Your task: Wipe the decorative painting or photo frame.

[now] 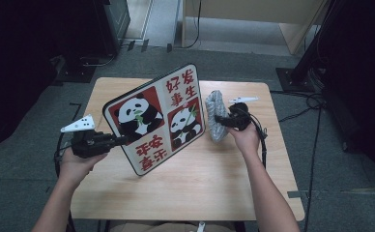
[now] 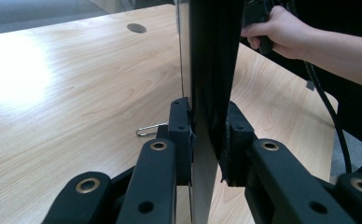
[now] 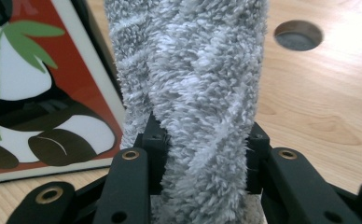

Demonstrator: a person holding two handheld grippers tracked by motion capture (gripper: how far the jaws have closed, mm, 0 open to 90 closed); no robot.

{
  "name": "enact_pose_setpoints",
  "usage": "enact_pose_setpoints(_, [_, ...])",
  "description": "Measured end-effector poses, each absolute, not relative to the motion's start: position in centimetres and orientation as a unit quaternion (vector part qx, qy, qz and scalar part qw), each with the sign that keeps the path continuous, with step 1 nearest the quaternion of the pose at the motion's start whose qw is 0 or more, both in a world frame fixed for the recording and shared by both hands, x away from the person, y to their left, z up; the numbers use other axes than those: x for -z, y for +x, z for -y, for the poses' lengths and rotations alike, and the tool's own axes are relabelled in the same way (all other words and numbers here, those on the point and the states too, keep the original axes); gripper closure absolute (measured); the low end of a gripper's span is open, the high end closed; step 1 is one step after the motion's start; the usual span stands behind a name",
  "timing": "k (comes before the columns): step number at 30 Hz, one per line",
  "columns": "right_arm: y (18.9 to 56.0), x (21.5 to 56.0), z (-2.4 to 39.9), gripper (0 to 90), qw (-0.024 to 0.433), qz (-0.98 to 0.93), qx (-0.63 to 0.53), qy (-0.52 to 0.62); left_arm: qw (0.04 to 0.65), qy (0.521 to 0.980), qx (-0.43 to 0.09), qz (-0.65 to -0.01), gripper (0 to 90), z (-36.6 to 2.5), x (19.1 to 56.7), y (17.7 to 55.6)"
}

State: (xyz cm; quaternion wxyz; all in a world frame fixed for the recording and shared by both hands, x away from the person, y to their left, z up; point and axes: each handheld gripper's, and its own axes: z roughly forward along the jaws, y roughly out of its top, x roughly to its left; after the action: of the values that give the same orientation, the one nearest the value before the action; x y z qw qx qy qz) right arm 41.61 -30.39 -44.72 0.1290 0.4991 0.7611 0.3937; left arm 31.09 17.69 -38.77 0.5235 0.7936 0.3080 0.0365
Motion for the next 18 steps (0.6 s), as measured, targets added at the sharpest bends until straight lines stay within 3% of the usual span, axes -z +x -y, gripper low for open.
enact_pose_setpoints(18, [40.3,44.6,35.0,64.1,0.159,-0.731,-0.402,0.528,0.522,0.795,-0.038,-0.308,78.1,-17.7,38.8,31.0])
